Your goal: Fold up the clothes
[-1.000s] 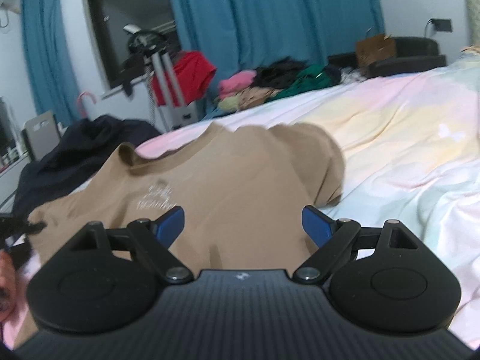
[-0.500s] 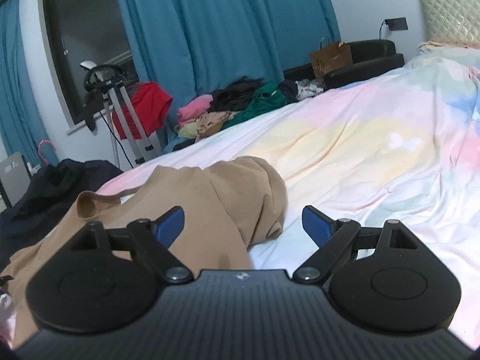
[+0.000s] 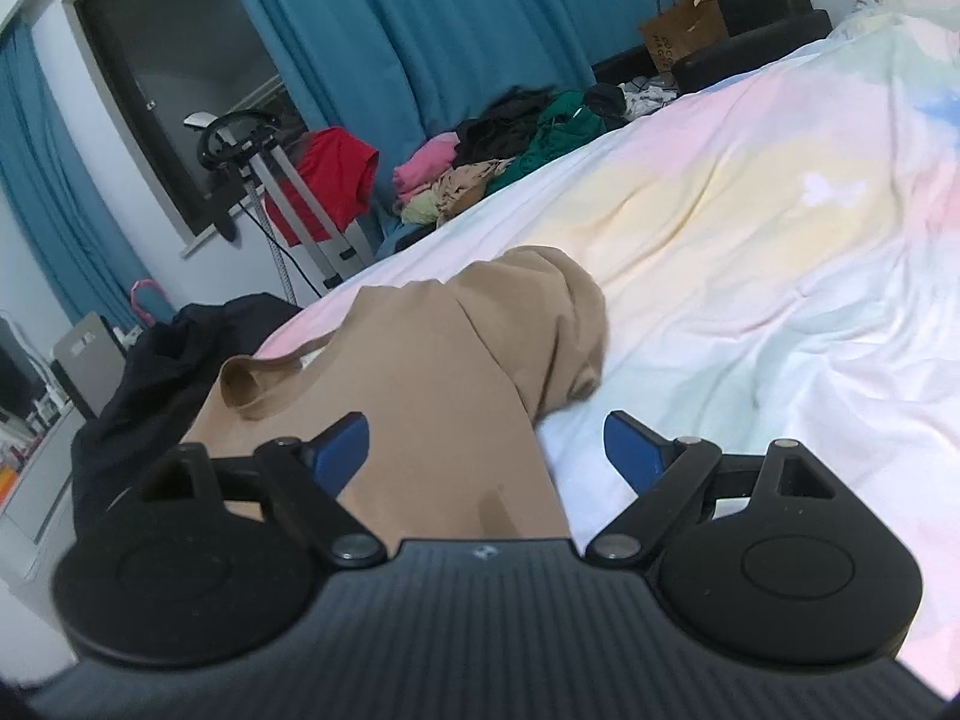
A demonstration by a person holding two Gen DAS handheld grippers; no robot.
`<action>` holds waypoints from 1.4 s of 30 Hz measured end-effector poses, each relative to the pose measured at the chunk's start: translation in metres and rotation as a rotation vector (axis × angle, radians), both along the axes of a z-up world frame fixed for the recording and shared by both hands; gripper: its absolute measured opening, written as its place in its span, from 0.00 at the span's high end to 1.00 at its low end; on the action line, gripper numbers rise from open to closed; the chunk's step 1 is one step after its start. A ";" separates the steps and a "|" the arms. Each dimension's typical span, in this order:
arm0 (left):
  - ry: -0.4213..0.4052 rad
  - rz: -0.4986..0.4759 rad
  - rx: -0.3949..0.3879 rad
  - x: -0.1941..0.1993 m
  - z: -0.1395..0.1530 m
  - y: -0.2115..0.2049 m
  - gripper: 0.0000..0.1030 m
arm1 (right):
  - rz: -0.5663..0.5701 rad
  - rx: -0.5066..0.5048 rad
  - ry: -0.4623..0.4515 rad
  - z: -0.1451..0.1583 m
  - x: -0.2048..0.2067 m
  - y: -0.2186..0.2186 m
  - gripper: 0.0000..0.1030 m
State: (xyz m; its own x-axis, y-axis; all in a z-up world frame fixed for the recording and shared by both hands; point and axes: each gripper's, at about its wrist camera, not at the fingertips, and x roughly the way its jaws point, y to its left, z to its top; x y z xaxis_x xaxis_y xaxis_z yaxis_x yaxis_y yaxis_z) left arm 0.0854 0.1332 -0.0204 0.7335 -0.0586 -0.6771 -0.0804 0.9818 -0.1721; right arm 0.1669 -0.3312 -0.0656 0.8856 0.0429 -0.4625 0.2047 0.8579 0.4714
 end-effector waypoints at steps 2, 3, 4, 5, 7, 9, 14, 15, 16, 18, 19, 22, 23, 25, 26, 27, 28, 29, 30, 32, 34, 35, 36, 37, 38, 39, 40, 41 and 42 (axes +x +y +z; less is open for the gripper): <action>0.035 -0.036 0.004 -0.024 -0.003 -0.011 0.27 | 0.010 0.037 -0.002 0.003 -0.011 -0.005 0.16; 0.054 -0.053 -0.005 -0.033 -0.005 -0.014 0.27 | 0.014 0.055 -0.008 0.005 -0.016 -0.007 0.16; 0.073 -0.070 -0.014 -0.043 -0.007 -0.018 0.27 | 0.018 0.073 -0.014 0.006 -0.022 -0.009 0.16; 0.092 -0.086 -0.023 -0.052 -0.009 -0.021 0.27 | 0.017 0.075 -0.018 0.008 -0.026 -0.011 0.16; 0.138 -0.072 -0.071 -0.061 -0.018 -0.016 0.29 | 0.011 0.083 -0.021 0.010 -0.032 -0.014 0.16; 0.203 -0.051 -0.097 -0.064 -0.028 -0.010 0.38 | 0.001 0.098 -0.019 0.010 -0.037 -0.019 0.16; 0.222 -0.084 -0.194 -0.068 -0.026 0.005 0.43 | -0.021 0.109 -0.018 0.012 -0.041 -0.024 0.16; 0.225 -0.099 -0.178 -0.068 -0.027 0.001 0.46 | -0.021 0.106 -0.018 0.012 -0.041 -0.024 0.16; 0.228 -0.114 -0.162 -0.069 -0.028 -0.002 0.49 | -0.020 0.108 -0.017 0.012 -0.040 -0.024 0.16; 0.245 -0.140 -0.097 -0.066 -0.032 -0.016 0.72 | -0.016 0.116 -0.016 0.012 -0.039 -0.025 0.16; 0.246 -0.153 -0.070 -0.066 -0.032 -0.021 0.80 | -0.014 0.118 -0.015 0.012 -0.038 -0.025 0.16; 0.237 -0.175 -0.093 -0.065 -0.029 -0.019 0.95 | -0.008 0.122 -0.014 0.011 -0.036 -0.025 0.16; 0.242 -0.151 -0.143 -0.064 -0.025 -0.007 0.95 | -0.008 0.128 -0.014 0.011 -0.036 -0.027 0.16; 0.252 -0.099 -0.246 -0.064 -0.017 0.017 0.96 | -0.010 0.140 -0.014 0.011 -0.036 -0.030 0.16; 0.262 -0.064 -0.268 -0.063 -0.014 0.029 0.97 | -0.012 0.145 -0.015 0.012 -0.037 -0.031 0.16; 0.271 -0.027 -0.248 -0.061 -0.012 0.039 0.98 | -0.014 0.150 -0.016 0.012 -0.037 -0.033 0.16; 0.279 0.010 -0.227 -0.059 -0.010 0.048 0.98 | -0.014 0.153 -0.020 0.013 -0.036 -0.033 0.16; 0.287 0.048 -0.206 -0.056 -0.008 0.058 0.98 | -0.014 0.155 -0.025 0.014 -0.035 -0.033 0.16; 0.297 0.071 -0.178 -0.053 -0.009 0.061 0.98 | -0.013 0.156 -0.030 0.015 -0.035 -0.033 0.16; 0.317 0.116 -0.120 -0.046 -0.012 0.068 0.98 | -0.007 0.155 -0.035 0.016 -0.033 -0.032 0.16; 0.331 0.125 -0.081 -0.041 -0.013 0.064 0.96 | -0.003 0.154 -0.032 0.015 -0.033 -0.031 0.16; 0.327 0.120 -0.062 -0.039 -0.012 0.060 0.92 | -0.002 0.155 -0.030 0.014 -0.034 -0.031 0.16; 0.317 0.113 -0.039 -0.039 -0.011 0.055 0.83 | -0.002 0.160 -0.027 0.014 -0.035 -0.032 0.16; 0.300 0.102 -0.012 -0.040 -0.007 0.049 0.76 | -0.008 0.168 -0.024 0.013 -0.036 -0.034 0.16; 0.277 0.091 0.012 -0.042 -0.005 0.042 0.62 | -0.014 0.177 -0.021 0.012 -0.037 -0.036 0.16; 0.246 0.079 0.054 -0.044 0.000 0.032 0.52 | -0.020 0.185 -0.018 0.012 -0.038 -0.038 0.16; 0.223 0.067 0.094 -0.044 0.001 0.023 0.50 | -0.031 0.191 -0.018 0.012 -0.040 -0.039 0.15; 0.202 0.052 0.110 -0.043 0.001 0.012 0.49 | -0.034 0.197 -0.021 0.012 -0.041 -0.039 0.15; 0.182 0.037 0.126 -0.043 0.002 0.001 0.49 | -0.026 0.207 -0.022 0.011 -0.040 -0.038 0.15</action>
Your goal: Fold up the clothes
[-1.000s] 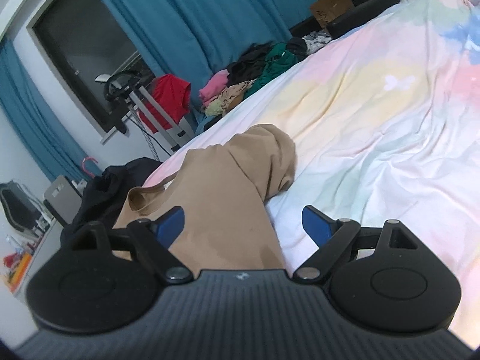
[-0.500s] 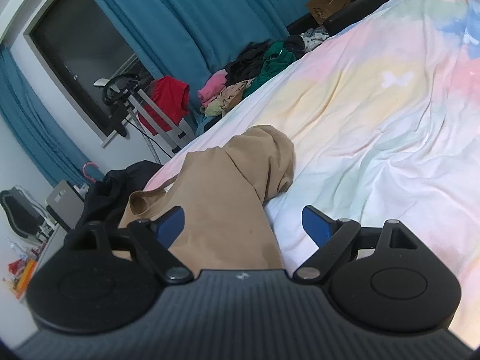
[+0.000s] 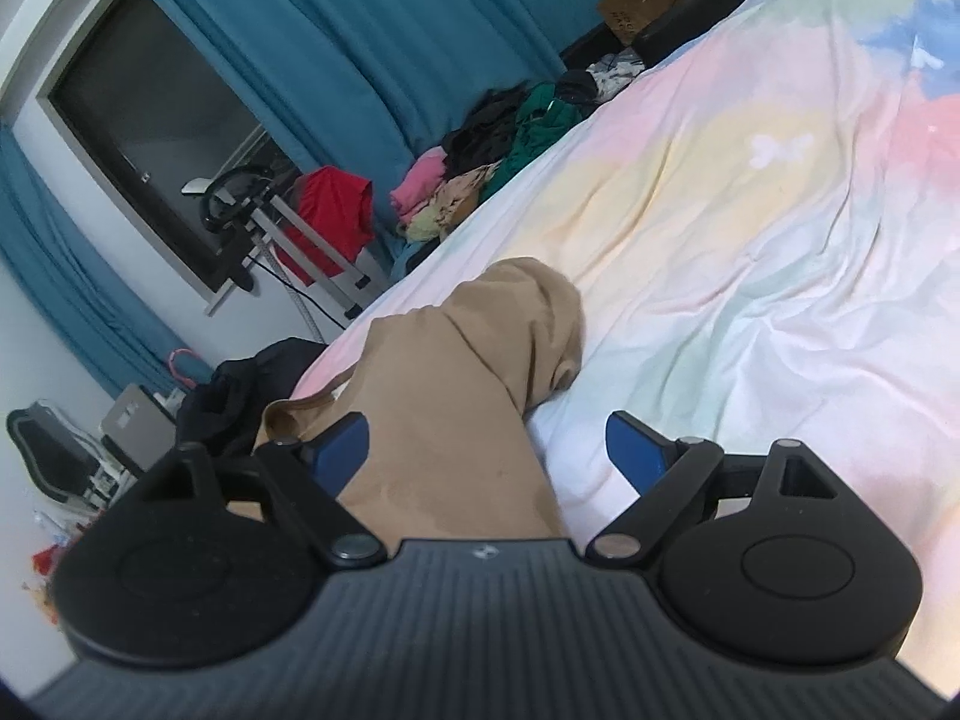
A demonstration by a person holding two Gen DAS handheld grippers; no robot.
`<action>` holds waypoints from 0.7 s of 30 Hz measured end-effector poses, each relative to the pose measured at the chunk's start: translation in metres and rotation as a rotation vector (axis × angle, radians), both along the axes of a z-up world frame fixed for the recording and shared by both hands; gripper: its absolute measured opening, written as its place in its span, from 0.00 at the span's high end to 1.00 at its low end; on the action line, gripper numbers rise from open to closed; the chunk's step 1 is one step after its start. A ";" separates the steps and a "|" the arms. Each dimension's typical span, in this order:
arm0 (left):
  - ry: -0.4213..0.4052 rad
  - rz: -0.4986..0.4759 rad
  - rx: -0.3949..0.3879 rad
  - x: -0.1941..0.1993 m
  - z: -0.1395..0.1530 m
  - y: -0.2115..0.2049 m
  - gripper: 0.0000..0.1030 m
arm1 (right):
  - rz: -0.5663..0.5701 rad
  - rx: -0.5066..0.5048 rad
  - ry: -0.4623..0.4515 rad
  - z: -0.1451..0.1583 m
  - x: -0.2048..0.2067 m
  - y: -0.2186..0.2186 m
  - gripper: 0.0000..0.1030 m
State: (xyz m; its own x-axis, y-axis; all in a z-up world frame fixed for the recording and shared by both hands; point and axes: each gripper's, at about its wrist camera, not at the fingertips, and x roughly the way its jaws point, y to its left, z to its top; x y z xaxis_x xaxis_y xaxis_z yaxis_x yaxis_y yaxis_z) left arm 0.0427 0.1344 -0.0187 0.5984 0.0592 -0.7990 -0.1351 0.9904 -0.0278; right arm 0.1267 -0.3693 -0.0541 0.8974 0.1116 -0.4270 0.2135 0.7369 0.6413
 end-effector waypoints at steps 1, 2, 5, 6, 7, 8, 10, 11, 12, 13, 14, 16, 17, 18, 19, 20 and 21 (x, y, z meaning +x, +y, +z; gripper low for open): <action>-0.015 -0.019 -0.020 0.004 0.001 -0.010 0.47 | 0.011 0.011 0.001 -0.002 0.001 0.002 0.15; -0.031 -0.039 -0.040 0.008 0.002 -0.020 0.44 | 0.021 0.021 0.003 -0.004 0.002 0.004 0.15; -0.087 -0.082 -0.076 0.025 0.008 -0.052 0.37 | 0.050 0.053 0.011 -0.011 0.005 0.008 0.15; -0.106 -0.095 -0.081 0.032 0.009 -0.064 0.32 | 0.053 0.066 0.013 -0.013 0.006 0.008 0.15; -0.129 -0.104 -0.097 0.039 0.011 -0.076 0.30 | 0.052 0.086 0.013 -0.015 0.007 0.008 0.15; -0.152 -0.112 -0.118 0.045 0.009 -0.085 0.26 | 0.043 0.109 0.013 -0.017 0.009 0.006 0.15; -0.218 -0.140 -0.179 0.053 0.000 -0.101 0.23 | 0.023 0.156 0.011 -0.021 0.013 0.001 0.15; -0.243 -0.147 -0.197 0.054 -0.006 -0.107 0.23 | -0.002 0.161 0.016 -0.022 0.018 -0.002 0.17; -0.266 -0.156 -0.203 0.057 -0.015 -0.112 0.24 | -0.022 0.166 0.033 -0.024 0.030 -0.007 0.25; -0.278 -0.167 -0.198 0.060 -0.025 -0.117 0.24 | -0.041 0.170 0.051 -0.026 0.042 -0.011 0.29; -0.264 -0.174 -0.199 0.064 -0.035 -0.118 0.24 | -0.061 0.175 0.069 -0.028 0.054 -0.016 0.30; -0.227 -0.175 -0.200 0.073 -0.052 -0.118 0.27 | -0.076 0.205 0.099 -0.039 0.081 -0.027 0.31; -0.206 -0.169 -0.199 0.077 -0.059 -0.117 0.28 | -0.094 0.220 0.111 -0.048 0.093 -0.033 0.32; -0.184 -0.163 -0.199 0.082 -0.065 -0.116 0.29 | -0.113 0.235 0.123 -0.056 0.105 -0.038 0.39; -0.174 -0.155 -0.207 0.086 -0.071 -0.115 0.29 | -0.132 0.250 0.135 -0.064 0.117 -0.043 0.57; -0.172 -0.149 -0.223 0.090 -0.077 -0.113 0.29 | -0.152 0.241 0.154 -0.073 0.127 -0.045 0.61; -0.174 -0.142 -0.232 0.095 -0.082 -0.110 0.29 | -0.154 0.235 0.167 -0.080 0.134 -0.045 0.62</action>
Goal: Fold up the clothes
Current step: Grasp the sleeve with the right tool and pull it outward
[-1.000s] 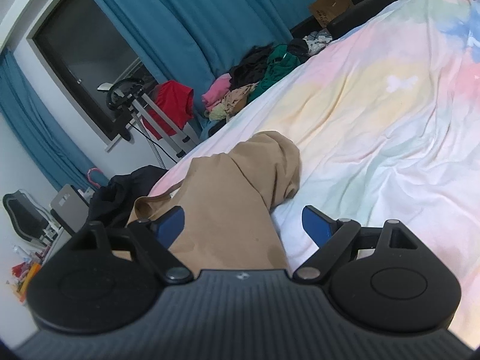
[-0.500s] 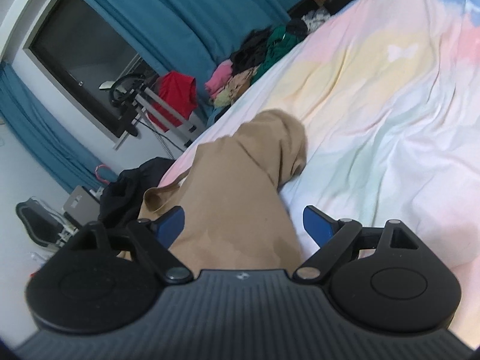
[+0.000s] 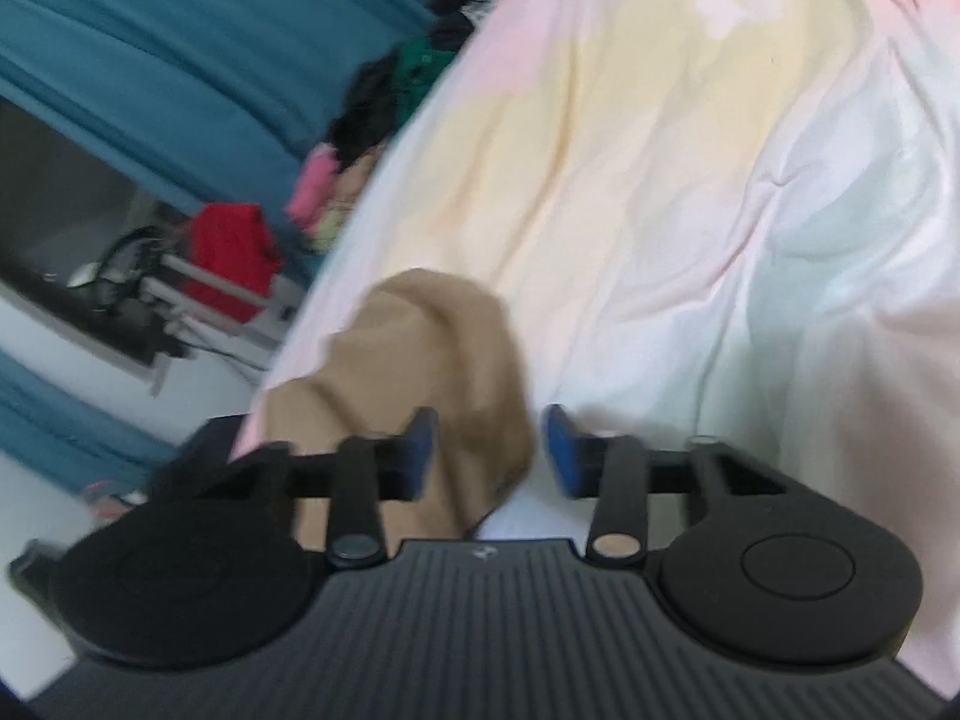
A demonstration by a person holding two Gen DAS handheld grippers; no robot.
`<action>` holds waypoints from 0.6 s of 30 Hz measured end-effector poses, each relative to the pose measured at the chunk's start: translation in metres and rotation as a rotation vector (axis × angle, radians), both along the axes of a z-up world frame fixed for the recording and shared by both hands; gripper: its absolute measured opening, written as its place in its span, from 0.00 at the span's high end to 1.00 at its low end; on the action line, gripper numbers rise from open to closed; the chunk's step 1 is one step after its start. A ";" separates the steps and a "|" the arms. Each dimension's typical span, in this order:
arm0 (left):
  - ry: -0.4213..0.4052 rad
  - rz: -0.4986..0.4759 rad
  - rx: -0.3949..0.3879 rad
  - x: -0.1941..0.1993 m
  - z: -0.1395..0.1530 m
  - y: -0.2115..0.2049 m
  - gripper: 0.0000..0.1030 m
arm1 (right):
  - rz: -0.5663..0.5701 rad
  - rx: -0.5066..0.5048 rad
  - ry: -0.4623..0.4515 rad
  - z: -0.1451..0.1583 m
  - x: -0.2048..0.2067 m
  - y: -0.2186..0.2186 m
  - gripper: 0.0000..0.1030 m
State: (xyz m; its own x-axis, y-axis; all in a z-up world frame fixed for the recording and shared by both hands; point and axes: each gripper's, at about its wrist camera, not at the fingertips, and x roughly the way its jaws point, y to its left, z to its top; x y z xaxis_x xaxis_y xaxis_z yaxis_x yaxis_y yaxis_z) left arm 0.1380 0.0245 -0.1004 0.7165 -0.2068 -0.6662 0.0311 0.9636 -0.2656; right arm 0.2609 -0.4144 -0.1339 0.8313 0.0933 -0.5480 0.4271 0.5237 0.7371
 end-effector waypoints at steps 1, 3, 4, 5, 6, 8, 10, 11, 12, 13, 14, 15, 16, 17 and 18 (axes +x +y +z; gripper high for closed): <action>-0.003 0.003 -0.006 0.004 -0.002 0.000 0.29 | 0.018 0.005 0.001 -0.008 0.008 0.001 0.62; -0.028 -0.012 -0.016 0.006 -0.003 0.001 0.29 | 0.069 0.008 0.003 -0.018 0.019 0.005 0.62; -0.040 -0.022 -0.016 0.007 -0.004 0.001 0.29 | 0.095 0.010 0.004 -0.024 0.025 0.007 0.62; -0.053 -0.033 -0.016 0.007 -0.006 0.000 0.29 | 0.105 -0.001 -0.002 -0.023 0.026 0.008 0.62; -0.058 -0.039 -0.011 0.008 -0.008 -0.001 0.29 | 0.116 -0.013 -0.008 -0.022 0.028 0.010 0.62; -0.066 -0.047 -0.005 0.009 -0.011 0.000 0.29 | 0.126 -0.021 -0.031 -0.019 0.028 0.011 0.86; -0.070 -0.047 -0.009 0.008 -0.012 0.000 0.29 | 0.094 -0.017 -0.058 -0.011 0.023 0.008 0.90; -0.071 -0.045 -0.015 0.009 -0.012 0.001 0.29 | 0.073 -0.023 -0.068 -0.007 0.020 0.008 0.90; -0.070 -0.042 -0.021 0.010 -0.013 0.001 0.29 | 0.050 -0.037 -0.082 0.000 0.016 0.006 0.90; -0.068 -0.041 -0.027 0.010 -0.013 0.002 0.29 | 0.027 -0.050 -0.096 0.007 0.012 0.005 0.91; -0.068 -0.037 -0.030 0.009 -0.012 0.003 0.29 | -0.001 -0.065 -0.115 0.014 0.007 0.003 0.91; -0.068 -0.034 -0.034 0.008 -0.012 0.004 0.29 | -0.035 -0.082 -0.126 0.020 0.001 0.000 0.91; -0.067 -0.030 -0.037 0.008 -0.012 0.004 0.29 | -0.070 -0.099 -0.137 0.025 -0.004 -0.003 0.91; -0.066 -0.028 -0.038 0.007 -0.011 0.005 0.29 | -0.109 -0.127 -0.139 0.031 -0.010 -0.006 0.91; -0.066 -0.025 -0.037 0.008 -0.011 0.005 0.29 | -0.156 -0.164 -0.138 0.037 -0.018 -0.011 0.90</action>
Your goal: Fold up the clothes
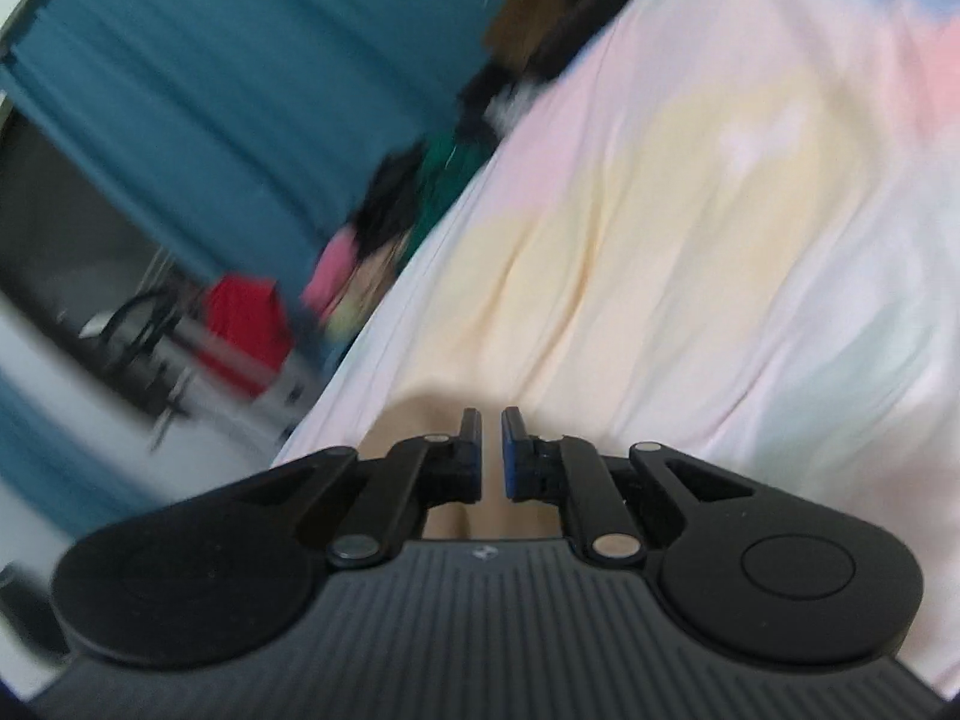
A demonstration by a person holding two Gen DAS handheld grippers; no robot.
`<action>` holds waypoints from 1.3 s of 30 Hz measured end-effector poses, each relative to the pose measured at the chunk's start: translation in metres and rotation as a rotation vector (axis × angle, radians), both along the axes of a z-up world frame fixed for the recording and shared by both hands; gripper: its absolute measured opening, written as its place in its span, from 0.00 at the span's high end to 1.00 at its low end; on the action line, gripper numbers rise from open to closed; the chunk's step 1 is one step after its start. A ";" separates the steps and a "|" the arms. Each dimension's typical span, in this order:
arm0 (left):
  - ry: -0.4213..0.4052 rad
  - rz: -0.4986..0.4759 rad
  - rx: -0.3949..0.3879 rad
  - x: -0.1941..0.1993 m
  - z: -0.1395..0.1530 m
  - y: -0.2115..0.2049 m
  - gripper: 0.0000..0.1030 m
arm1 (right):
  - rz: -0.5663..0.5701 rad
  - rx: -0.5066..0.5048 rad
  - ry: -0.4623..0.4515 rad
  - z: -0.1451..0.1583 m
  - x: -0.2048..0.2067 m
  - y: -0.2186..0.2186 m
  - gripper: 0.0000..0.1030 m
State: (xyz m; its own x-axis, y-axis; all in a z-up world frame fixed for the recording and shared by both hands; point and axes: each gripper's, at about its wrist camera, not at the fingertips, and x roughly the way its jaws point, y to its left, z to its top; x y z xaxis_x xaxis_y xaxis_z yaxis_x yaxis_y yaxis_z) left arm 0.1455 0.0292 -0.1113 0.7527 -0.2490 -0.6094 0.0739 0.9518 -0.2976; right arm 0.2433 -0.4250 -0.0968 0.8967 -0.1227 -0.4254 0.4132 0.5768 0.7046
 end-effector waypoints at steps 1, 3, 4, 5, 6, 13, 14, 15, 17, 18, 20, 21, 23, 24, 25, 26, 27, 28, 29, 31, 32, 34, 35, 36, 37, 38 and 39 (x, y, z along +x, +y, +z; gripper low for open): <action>0.000 0.002 0.002 -0.003 0.002 0.001 0.29 | -0.027 -0.014 -0.005 0.002 -0.005 -0.003 0.89; 0.000 0.005 0.008 -0.006 0.002 0.000 0.29 | -0.007 0.028 -0.005 0.000 -0.010 -0.009 0.88; 0.000 0.005 0.013 -0.007 0.002 -0.001 0.29 | 0.023 0.069 0.000 -0.004 -0.010 -0.011 0.88; -0.001 0.006 0.020 -0.007 0.003 -0.001 0.29 | 0.053 0.111 0.005 -0.007 -0.010 -0.013 0.87; -0.001 0.006 0.027 -0.008 0.003 -0.002 0.29 | 0.098 0.159 0.016 -0.012 -0.008 -0.010 0.80; 0.002 0.020 0.038 -0.010 0.004 -0.002 0.29 | 0.236 0.381 0.036 -0.045 0.004 0.019 0.02; 0.002 0.023 0.037 -0.011 0.004 -0.001 0.29 | 0.238 0.400 0.036 -0.049 0.006 0.023 0.01; 0.003 0.025 0.035 -0.011 0.004 -0.001 0.29 | 0.240 0.420 0.036 -0.054 0.009 0.026 0.01; 0.002 0.026 0.035 -0.011 0.004 -0.002 0.29 | 0.219 0.365 0.021 -0.058 0.018 0.029 0.01; 0.001 0.026 0.033 -0.011 0.003 -0.002 0.29 | 0.204 0.350 0.004 -0.058 0.024 0.031 0.00; 0.002 0.025 0.024 -0.010 0.003 -0.001 0.29 | 0.175 0.322 -0.030 -0.059 0.035 0.033 0.00; 0.002 0.024 0.017 -0.010 0.003 0.000 0.29 | 0.171 0.303 -0.035 -0.058 0.043 0.036 0.00; 0.003 0.021 0.004 -0.009 0.002 0.002 0.29 | 0.189 0.274 -0.052 -0.058 0.057 0.039 0.00; 0.003 0.023 -0.001 -0.009 0.002 0.002 0.29 | 0.202 0.267 -0.063 -0.058 0.063 0.039 0.00; 0.004 0.024 -0.006 -0.008 0.002 0.003 0.29 | 0.210 0.270 -0.081 -0.058 0.065 0.038 0.00; 0.002 0.024 -0.012 -0.008 0.001 0.003 0.29 | 0.215 0.271 -0.097 -0.058 0.069 0.038 0.00; 0.002 0.025 -0.016 -0.007 0.001 0.003 0.29 | 0.204 0.263 -0.109 -0.058 0.072 0.038 0.00; 0.002 0.024 -0.020 -0.006 0.001 0.003 0.29 | 0.185 0.263 -0.120 -0.060 0.074 0.038 0.00; 0.001 0.023 -0.023 -0.005 0.000 0.002 0.28 | 0.165 0.263 -0.131 -0.061 0.076 0.037 0.00; -0.001 0.020 -0.027 -0.004 -0.001 0.001 0.27 | 0.134 0.301 -0.162 -0.067 0.078 0.030 0.01; -0.002 0.019 -0.025 -0.004 -0.001 0.000 0.27 | 0.126 0.322 -0.184 -0.070 0.080 0.026 0.04; -0.005 0.016 -0.020 -0.003 -0.002 -0.002 0.26 | 0.099 0.356 -0.210 -0.071 0.081 0.016 0.29; -0.007 0.015 -0.017 -0.003 -0.002 -0.002 0.26 | 0.093 0.375 -0.210 -0.073 0.083 0.012 0.31; -0.008 0.013 -0.014 -0.003 -0.002 -0.002 0.25 | 0.088 0.394 -0.210 -0.074 0.084 0.008 0.32; -0.009 0.013 -0.013 -0.003 -0.002 -0.003 0.25 | 0.089 0.406 -0.208 -0.076 0.086 0.005 0.38; -0.010 0.013 -0.014 -0.003 -0.002 -0.003 0.25 | 0.091 0.417 -0.202 -0.079 0.087 0.004 0.43; -0.009 0.014 -0.015 -0.002 -0.002 -0.002 0.25 | 0.080 0.427 -0.197 -0.081 0.087 0.002 0.53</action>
State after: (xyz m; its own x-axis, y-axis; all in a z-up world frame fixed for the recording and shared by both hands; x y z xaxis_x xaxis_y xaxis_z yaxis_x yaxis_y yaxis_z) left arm 0.1434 0.0268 -0.1134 0.7619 -0.2477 -0.5985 0.0636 0.9481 -0.3115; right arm 0.3301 -0.4228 -0.1775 0.9648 0.0992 -0.2434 0.2137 0.2430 0.9462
